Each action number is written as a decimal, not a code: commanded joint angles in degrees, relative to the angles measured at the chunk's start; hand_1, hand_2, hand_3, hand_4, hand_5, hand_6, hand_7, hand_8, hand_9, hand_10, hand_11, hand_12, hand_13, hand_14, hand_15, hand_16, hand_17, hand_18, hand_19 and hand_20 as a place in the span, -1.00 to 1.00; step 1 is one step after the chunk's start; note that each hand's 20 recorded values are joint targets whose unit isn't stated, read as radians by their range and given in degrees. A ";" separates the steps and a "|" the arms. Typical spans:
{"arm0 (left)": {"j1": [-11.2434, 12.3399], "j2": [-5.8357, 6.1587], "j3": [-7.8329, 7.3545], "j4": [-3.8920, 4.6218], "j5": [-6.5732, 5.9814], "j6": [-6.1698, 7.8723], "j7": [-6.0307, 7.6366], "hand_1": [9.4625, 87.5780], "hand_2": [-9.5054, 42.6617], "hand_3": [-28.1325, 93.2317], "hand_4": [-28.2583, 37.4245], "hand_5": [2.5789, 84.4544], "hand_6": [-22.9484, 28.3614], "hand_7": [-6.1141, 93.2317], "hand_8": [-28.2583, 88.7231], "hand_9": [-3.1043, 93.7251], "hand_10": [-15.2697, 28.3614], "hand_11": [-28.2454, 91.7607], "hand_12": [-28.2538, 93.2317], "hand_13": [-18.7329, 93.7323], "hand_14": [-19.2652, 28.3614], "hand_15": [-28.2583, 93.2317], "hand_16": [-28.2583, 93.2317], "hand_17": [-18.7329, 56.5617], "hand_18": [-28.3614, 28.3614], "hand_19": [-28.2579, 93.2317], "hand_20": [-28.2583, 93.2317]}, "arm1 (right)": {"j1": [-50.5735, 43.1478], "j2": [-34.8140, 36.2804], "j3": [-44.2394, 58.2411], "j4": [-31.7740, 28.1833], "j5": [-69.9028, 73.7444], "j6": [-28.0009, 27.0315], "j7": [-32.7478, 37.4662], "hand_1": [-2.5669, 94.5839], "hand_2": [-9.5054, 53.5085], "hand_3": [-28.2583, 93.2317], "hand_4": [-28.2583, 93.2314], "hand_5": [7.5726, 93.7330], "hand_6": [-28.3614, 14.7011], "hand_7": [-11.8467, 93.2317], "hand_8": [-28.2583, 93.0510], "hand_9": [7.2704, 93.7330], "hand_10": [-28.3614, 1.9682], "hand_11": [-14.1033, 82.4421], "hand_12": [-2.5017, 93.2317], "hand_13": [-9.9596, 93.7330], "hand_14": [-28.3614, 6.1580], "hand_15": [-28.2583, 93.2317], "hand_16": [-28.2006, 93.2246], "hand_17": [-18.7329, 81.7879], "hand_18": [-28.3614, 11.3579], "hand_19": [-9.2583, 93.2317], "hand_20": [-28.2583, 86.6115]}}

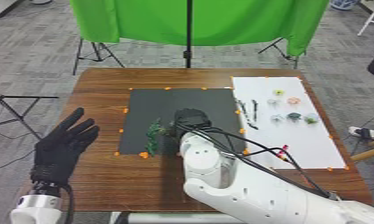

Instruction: Arrange flowers

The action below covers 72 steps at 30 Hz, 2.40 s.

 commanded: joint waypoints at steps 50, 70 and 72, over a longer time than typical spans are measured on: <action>2.76 0.10 1.21 0.17 -1.65 0.72 2.73 -0.64 -0.51 0.82 -0.91 -0.14 0.20 -0.65 -0.68 -0.21 0.62 -0.14 -0.34 -0.28 0.96 0.29 -0.65 -0.80 0.95 0.30 -0.26 | -0.13 14.23 9.26 7.89 7.02 4.70 8.25 -0.31 -0.93 0.62 -0.95 0.34 -0.02 -0.56 -0.71 0.49 -0.34 0.08 -0.59 0.49 -0.27 0.68 -0.29 -0.01 -1.00 0.97 -0.14; 3.15 1.75 2.32 0.33 -3.05 1.66 5.49 -0.64 -0.50 0.82 -0.91 -0.14 0.20 -0.65 -0.68 -0.21 0.63 -0.15 -0.34 -0.28 0.96 0.29 -0.66 -0.80 0.95 0.30 -0.26 | 1.04 19.03 2.94 8.67 -1.93 16.25 5.75 0.22 -1.00 0.58 -1.00 0.92 0.20 -0.37 -0.39 0.95 0.13 0.15 -0.47 0.77 0.17 0.67 -0.21 0.17 -0.81 1.00 0.12; 3.34 2.17 2.61 0.44 -3.44 1.75 6.19 -0.64 -0.50 0.82 -0.91 -0.14 0.20 -0.65 -0.68 -0.21 0.63 -0.15 -0.34 -0.28 0.96 0.29 -0.66 -0.80 0.95 0.30 -0.26 | 1.68 19.91 2.79 7.87 -2.38 18.69 5.62 0.22 -1.00 0.60 -1.00 0.93 0.21 -0.37 -0.38 0.96 0.12 0.16 -0.47 0.78 0.18 0.67 -0.21 0.18 -0.80 1.00 0.14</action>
